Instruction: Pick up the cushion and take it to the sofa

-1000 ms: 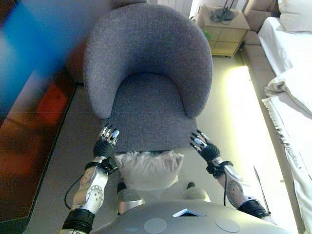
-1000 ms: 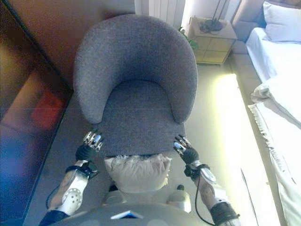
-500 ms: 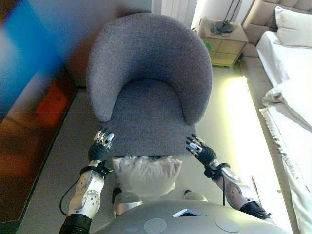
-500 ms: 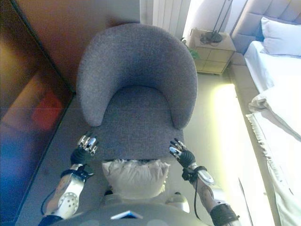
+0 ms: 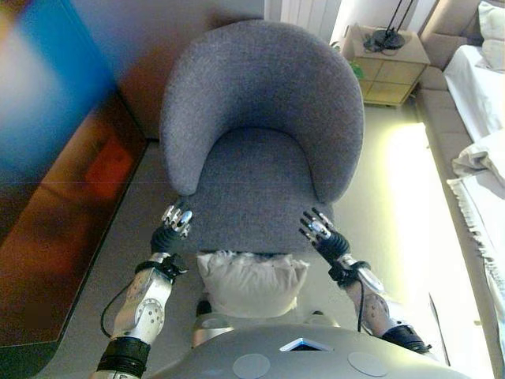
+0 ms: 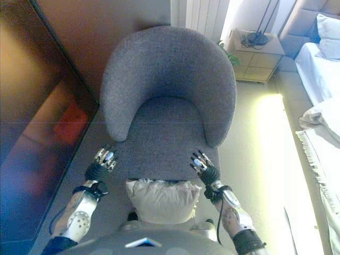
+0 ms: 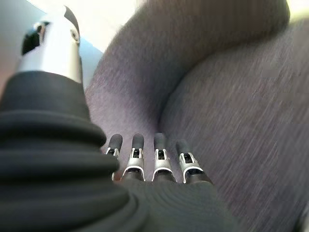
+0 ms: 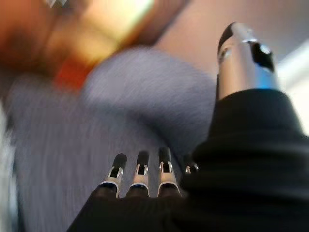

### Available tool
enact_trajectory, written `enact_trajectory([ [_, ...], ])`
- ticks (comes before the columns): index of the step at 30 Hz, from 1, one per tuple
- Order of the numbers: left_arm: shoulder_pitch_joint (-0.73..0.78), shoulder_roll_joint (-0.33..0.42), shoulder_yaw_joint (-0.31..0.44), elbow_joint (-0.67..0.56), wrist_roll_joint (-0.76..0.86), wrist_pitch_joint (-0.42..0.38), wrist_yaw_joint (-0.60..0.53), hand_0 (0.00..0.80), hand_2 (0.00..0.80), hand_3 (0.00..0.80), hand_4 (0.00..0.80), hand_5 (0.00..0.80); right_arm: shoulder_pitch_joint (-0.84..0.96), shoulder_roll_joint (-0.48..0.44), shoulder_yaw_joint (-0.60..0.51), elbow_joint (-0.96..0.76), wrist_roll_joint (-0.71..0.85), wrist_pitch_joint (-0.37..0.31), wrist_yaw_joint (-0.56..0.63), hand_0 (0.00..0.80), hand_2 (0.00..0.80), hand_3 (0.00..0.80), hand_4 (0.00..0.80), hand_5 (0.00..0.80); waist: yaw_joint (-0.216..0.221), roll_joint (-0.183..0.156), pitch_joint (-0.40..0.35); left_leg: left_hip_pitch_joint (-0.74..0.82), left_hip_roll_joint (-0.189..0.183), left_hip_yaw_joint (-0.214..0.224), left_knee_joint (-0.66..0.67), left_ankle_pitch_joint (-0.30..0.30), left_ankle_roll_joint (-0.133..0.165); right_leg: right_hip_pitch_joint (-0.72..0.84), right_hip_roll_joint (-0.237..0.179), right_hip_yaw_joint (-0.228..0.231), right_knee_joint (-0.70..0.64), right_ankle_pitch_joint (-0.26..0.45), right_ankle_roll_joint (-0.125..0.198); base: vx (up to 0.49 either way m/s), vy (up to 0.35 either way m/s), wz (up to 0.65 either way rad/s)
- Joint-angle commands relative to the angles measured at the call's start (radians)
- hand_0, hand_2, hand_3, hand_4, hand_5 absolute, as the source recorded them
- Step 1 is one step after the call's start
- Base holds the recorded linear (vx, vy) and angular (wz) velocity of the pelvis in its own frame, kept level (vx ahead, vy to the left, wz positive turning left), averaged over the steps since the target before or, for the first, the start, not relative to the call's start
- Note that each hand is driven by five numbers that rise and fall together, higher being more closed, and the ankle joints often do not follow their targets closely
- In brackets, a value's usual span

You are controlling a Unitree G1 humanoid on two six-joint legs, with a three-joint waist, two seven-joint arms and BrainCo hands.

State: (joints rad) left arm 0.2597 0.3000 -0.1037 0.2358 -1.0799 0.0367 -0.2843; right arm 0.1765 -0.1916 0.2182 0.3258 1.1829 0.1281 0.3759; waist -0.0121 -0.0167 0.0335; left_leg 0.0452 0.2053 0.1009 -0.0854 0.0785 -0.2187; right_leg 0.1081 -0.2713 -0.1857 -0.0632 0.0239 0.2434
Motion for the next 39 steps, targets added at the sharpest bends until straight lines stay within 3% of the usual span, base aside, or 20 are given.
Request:
enact_trajectory([
  [1,-0.043,-0.035,-0.007,0.021,-0.264,0.069,-0.265,0.0,0.0,0.0,0.0,0.0,-0.065,0.046,-0.058,-0.014,0.274,0.116,0.198,0.0,0.0,0.0,0.0,0.0,0.007,0.002,0.007,-0.023,0.009,0.075,0.064,-0.053,0.088,-0.053,-0.056,-0.027,0.053,0.038,0.005,0.038,-0.003,-0.02],
  [4,-0.032,-0.071,0.001,0.05,-0.355,0.089,-0.328,0.0,0.0,0.0,0.0,0.0,-0.084,0.08,-0.083,-0.013,0.357,0.173,0.209,0.0,0.0,0.0,0.0,0.0,0.01,0.005,-0.002,-0.017,0.019,0.082,0.058,-0.05,0.085,-0.047,-0.047,-0.027,0.036,0.039,0.007,0.013,-0.001,-0.01],
  [9,-0.029,-0.109,0.044,0.078,-0.358,0.105,-0.366,0.0,0.0,0.0,0.0,0.0,-0.078,0.099,-0.111,-0.006,0.341,0.232,0.245,0.0,0.0,0.0,0.0,0.0,0.012,0.004,-0.015,-0.014,0.028,0.093,0.049,-0.044,0.077,-0.044,-0.034,-0.029,0.01,0.047,0.001,0.013,-0.014,-0.04],
  [25,-0.04,-0.091,0.042,0.055,-0.29,0.092,-0.338,0.0,0.0,0.0,0.0,0.0,-0.056,0.077,-0.093,-0.005,0.313,0.235,0.243,0.0,0.0,0.0,0.0,0.0,0.012,-0.004,-0.015,-0.024,0.032,0.083,0.049,-0.034,0.071,-0.049,-0.011,-0.012,0.0,0.045,-0.013,0.0,0.0,0.0],
  [32,-0.035,-0.037,0.046,0.051,-0.112,-0.003,-0.235,0.0,0.0,0.0,0.0,0.0,-0.037,0.041,-0.073,-0.021,0.198,0.126,0.177,0.0,0.0,0.0,0.0,0.0,0.003,-0.008,-0.003,-0.036,0.032,0.089,0.095,-0.047,0.071,-0.063,-0.024,0.011,0.018,0.047,-0.007,0.021,-0.001,0.0],
  [36,-0.05,0.023,0.034,0.041,0.179,-0.153,0.027,0.0,0.0,0.0,0.0,0.0,-0.047,-0.021,-0.06,0.002,-0.087,-0.068,0.005,0.0,0.0,0.0,0.0,0.0,0.0,-0.008,0.017,-0.045,0.032,0.083,0.107,-0.047,0.069,-0.064,-0.028,0.02,0.023,0.049,-0.004,0.0,0.0,0.0],
  [39,-0.06,0.076,0.041,0.032,0.36,-0.179,0.167,0.0,0.0,0.0,0.0,0.0,-0.029,-0.077,-0.047,-0.022,-0.304,-0.142,-0.101,0.0,0.0,0.0,0.0,0.0,-0.003,-0.014,0.025,-0.05,0.028,0.081,0.111,-0.047,0.072,-0.067,-0.031,0.022,0.025,0.049,-0.002,0.022,0.001,0.0],
])
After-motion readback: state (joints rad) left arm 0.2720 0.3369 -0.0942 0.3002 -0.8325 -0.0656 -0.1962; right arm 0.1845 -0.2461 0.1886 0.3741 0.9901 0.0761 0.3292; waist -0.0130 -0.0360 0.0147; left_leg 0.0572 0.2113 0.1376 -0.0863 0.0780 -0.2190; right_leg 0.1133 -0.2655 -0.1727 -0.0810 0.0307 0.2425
